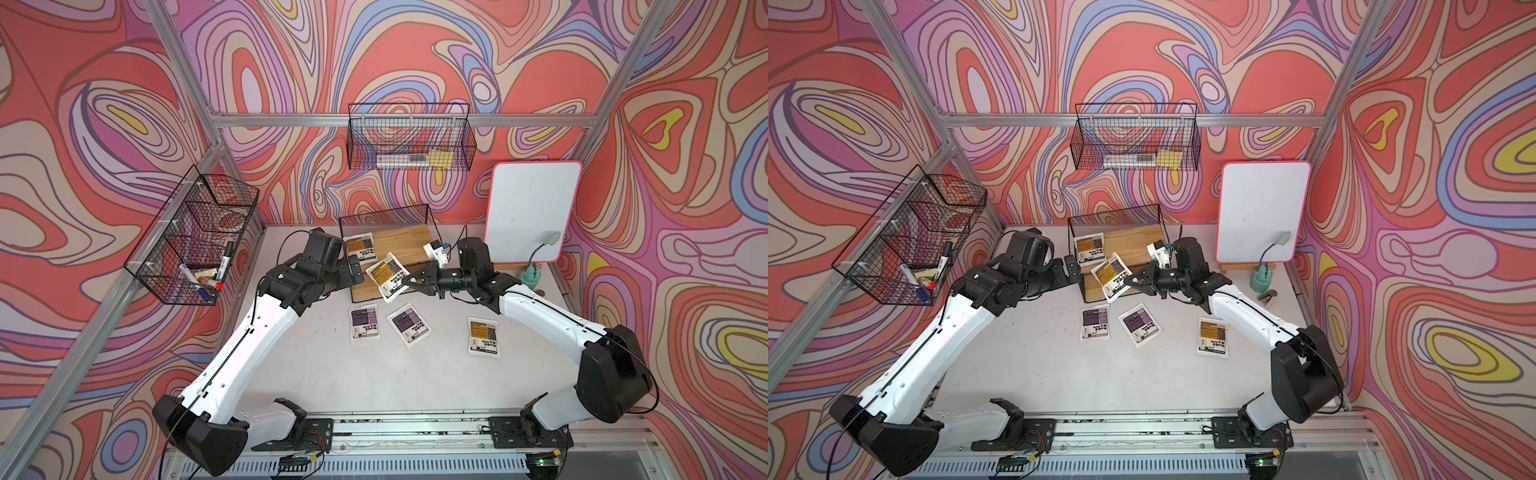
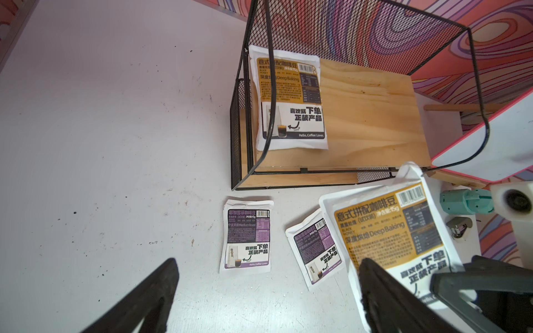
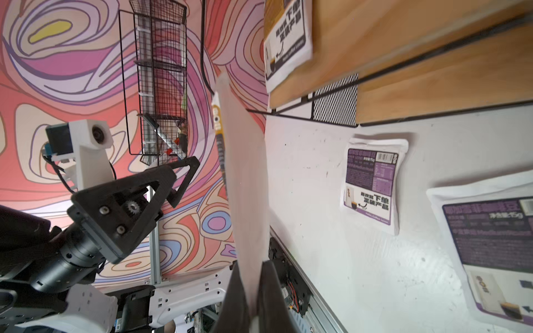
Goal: Place the bagged coffee beans on the shelf by color
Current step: Place the bagged coffee beans on the shelf.
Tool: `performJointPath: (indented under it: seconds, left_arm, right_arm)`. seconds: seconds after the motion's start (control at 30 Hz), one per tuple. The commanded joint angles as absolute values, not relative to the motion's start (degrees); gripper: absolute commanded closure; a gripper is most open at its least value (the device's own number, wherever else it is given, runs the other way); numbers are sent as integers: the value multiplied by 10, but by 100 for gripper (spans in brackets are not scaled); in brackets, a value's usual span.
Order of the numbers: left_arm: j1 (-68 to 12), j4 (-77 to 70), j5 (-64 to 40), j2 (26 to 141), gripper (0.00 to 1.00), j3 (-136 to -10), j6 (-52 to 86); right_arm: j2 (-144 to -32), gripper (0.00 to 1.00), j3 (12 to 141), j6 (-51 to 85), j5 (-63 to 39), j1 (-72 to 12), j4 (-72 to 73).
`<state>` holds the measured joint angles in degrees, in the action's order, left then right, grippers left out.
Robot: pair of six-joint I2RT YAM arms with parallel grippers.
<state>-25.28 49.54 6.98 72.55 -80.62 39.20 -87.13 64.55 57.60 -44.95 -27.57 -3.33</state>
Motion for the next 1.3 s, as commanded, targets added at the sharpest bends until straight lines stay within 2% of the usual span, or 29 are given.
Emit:
performJointPath:
  seconds: [0.0, 0.2, 0.5, 1.27]
  left_arm:
    - [-242, 479, 48, 738, 1, -828, 375]
    - [-225, 468, 36, 749, 1, -834, 370]
    - [-212, 463, 26, 751, 1, -828, 369]
    - [-209, 454, 21, 744, 1, -808, 380]
  right_arm:
    - [-888, 100, 677, 590, -388, -266, -19]
    - [-927, 100, 735, 603, -306, -255, -33]
    - [-1012, 100, 824, 601, -266, -246, -67]
    - [-1108, 97, 877, 629, -287, -248, -55]
